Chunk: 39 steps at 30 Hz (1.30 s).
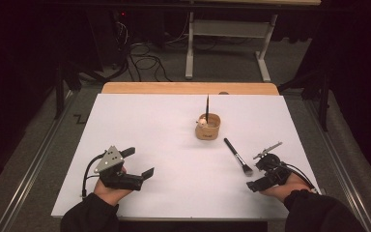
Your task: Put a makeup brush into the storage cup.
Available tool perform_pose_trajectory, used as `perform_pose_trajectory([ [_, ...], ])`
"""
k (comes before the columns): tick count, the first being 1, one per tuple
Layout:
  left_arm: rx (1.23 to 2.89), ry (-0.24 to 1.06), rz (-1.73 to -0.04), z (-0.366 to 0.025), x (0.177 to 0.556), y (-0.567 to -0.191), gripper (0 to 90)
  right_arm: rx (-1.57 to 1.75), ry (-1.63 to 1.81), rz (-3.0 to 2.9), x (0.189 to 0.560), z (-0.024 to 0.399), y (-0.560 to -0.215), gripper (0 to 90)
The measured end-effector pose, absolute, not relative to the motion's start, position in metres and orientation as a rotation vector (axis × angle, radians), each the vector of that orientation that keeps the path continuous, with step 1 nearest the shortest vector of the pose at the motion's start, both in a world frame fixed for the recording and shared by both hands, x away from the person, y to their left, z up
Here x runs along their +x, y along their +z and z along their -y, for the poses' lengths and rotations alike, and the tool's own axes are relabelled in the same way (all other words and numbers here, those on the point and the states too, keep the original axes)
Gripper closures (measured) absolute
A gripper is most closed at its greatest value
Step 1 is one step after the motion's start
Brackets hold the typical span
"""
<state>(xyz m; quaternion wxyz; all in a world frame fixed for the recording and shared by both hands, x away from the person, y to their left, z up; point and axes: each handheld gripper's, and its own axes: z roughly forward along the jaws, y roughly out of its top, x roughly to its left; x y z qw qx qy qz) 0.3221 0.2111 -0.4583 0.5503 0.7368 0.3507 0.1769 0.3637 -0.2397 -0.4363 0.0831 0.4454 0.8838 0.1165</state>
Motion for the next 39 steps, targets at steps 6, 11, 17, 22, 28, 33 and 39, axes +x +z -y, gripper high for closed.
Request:
perform_pose_trajectory([
  [6, 1.739, 0.419, -0.833, -0.211, 0.322, -0.458, 0.4, 1.326, 0.307, -2.644, 0.368, 0.235, -0.432, 15.8],
  [11, 1.74, 0.42, -0.832, -0.211, 0.322, -0.458, 0.4, 1.317, 0.314, -2.651, 0.375, 0.23, -0.425, 20.0],
  [17, 1.74, 0.419, -0.831, -0.211, 0.322, -0.458, 0.4, 1.279, 0.316, -2.667, 0.385, 0.222, -0.421, 30.4],
  [22, 1.739, 0.419, -0.831, -0.212, 0.322, -0.458, 0.4, 1.291, 0.336, -2.65, 0.396, 0.218, -0.421, 35.2],
  [28, 1.738, 0.419, -0.831, -0.212, 0.322, -0.458, 0.4, 1.273, 0.361, -2.648, 0.408, 0.216, -0.423, 40.4],
  [33, 1.739, 0.419, -0.831, -0.212, 0.322, -0.458, 0.4, 1.285, 0.356, -2.643, 0.416, 0.214, -0.427, 45.3],
  [39, 1.738, 0.419, -0.832, -0.212, 0.322, -0.458, 0.4, 1.286, 0.362, -2.657, 0.425, 0.212, -0.43, 53.8],
])
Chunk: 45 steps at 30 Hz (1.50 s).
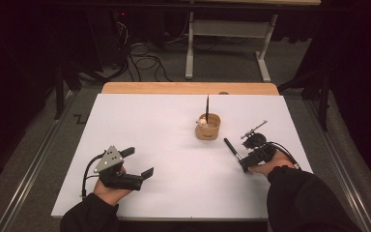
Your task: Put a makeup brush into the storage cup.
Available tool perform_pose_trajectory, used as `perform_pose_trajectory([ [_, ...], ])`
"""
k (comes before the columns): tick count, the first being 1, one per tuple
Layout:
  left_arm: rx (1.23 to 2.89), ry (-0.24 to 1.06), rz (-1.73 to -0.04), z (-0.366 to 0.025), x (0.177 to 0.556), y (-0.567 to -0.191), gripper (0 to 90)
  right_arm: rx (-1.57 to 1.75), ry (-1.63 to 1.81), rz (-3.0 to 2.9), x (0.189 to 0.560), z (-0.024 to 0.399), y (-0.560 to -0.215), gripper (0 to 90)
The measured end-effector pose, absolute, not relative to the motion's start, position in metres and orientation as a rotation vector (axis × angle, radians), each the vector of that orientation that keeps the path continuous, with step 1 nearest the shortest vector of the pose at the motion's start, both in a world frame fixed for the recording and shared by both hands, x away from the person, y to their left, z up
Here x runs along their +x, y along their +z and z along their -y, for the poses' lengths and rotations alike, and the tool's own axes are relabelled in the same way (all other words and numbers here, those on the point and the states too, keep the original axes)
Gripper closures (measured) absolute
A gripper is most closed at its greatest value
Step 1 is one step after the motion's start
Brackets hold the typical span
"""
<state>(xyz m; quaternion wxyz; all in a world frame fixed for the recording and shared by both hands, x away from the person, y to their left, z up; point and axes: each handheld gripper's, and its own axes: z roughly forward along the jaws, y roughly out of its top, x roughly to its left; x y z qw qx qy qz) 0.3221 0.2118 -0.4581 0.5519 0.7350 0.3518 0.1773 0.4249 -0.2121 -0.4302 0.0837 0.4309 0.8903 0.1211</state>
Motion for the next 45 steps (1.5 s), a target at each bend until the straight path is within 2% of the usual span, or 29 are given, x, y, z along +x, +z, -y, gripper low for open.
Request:
perform_pose_trajectory([
  [17, 1.739, 0.419, -0.831, -0.212, 0.322, -0.458, 0.4, 1.273, 0.335, -2.707, 0.434, 0.202, -0.442, 71.3],
  [32, 1.74, 0.421, -0.831, -0.211, 0.322, -0.458, 0.4, 1.314, 0.325, -2.676, 0.435, 0.202, -0.447, 77.2],
  [45, 1.737, 0.425, -0.834, -0.213, 0.322, -0.458, 0.4, 1.386, 0.344, -2.644, 0.431, 0.21, -0.438, 77.7],
])
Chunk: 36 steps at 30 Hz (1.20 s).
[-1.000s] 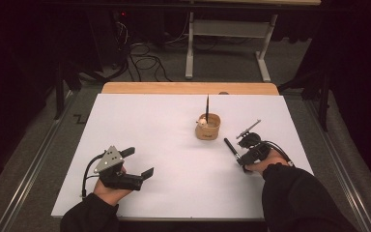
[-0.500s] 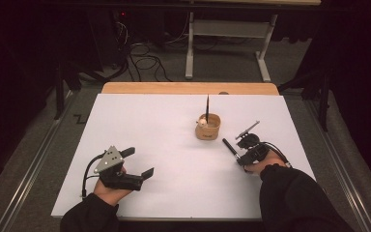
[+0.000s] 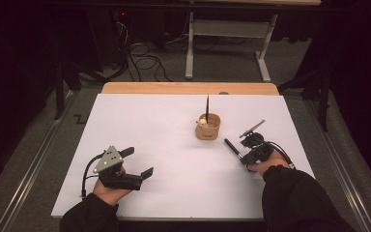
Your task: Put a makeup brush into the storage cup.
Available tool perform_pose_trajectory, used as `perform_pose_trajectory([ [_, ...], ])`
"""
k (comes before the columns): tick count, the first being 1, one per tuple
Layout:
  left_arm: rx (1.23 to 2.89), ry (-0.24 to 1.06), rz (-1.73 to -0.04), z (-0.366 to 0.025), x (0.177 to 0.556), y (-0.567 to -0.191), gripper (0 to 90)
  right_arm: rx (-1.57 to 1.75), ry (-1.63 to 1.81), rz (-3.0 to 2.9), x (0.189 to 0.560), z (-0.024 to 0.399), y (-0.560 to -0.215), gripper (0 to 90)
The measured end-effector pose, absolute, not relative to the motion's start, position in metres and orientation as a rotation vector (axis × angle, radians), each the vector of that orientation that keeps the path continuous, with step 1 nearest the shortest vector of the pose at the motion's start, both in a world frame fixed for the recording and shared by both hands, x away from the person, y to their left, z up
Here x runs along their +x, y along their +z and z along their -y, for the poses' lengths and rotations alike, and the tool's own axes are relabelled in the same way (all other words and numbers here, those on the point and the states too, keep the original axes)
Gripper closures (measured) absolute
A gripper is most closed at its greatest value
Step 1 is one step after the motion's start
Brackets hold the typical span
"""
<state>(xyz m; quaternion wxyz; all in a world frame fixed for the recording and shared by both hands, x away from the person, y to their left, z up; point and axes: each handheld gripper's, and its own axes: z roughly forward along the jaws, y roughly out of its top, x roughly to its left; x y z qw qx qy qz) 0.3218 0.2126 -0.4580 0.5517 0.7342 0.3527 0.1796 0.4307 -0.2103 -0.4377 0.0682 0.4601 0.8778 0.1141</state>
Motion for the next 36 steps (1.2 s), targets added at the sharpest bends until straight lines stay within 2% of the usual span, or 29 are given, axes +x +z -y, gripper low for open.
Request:
perform_pose_trajectory([
  [17, 1.739, 0.44, -0.829, -0.209, 0.32, -0.458, 0.4, 1.299, 0.432, -2.648, 0.397, 0.21, -0.405, 77.6],
  [36, 1.763, 0.456, -0.812, -0.205, 0.319, -0.459, 0.5, 1.152, 0.426, -2.741, 0.385, 0.185, -0.4, 77.6],
])
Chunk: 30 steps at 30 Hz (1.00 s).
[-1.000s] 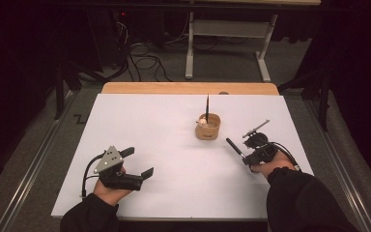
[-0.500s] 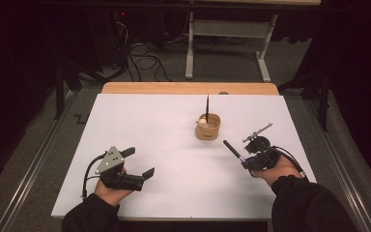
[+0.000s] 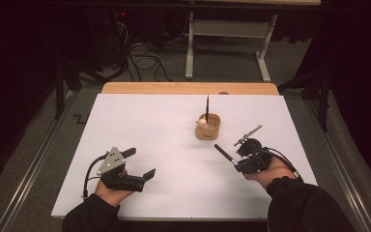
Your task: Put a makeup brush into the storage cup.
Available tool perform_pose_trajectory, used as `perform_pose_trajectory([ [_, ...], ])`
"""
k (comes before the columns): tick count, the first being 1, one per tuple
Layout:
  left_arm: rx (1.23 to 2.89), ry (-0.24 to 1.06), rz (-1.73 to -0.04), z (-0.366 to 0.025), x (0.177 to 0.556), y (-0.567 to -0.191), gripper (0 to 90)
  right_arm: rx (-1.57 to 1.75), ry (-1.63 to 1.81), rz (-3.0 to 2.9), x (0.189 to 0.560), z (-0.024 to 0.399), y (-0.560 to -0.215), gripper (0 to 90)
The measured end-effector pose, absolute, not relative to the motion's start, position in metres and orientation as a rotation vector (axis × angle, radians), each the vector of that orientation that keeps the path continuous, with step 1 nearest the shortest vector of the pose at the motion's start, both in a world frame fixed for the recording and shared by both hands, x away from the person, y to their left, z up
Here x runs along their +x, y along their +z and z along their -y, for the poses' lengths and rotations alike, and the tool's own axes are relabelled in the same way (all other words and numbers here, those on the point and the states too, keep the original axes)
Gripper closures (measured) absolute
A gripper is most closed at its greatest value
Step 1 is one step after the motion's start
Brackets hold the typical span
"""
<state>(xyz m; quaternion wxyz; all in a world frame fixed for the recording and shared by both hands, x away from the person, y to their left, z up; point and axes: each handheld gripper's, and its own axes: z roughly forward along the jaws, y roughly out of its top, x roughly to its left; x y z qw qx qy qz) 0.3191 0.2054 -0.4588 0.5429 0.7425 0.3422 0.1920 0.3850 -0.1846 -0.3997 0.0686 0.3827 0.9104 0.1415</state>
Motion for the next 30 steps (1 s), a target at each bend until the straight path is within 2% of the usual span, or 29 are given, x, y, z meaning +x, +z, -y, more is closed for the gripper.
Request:
perform_pose_trajectory([
  [30, 1.765, 0.481, -0.799, -0.203, 0.319, -0.458, 0.9, 0.962, 0.412, -2.876, 0.374, 0.135, -0.407, 77.5],
])
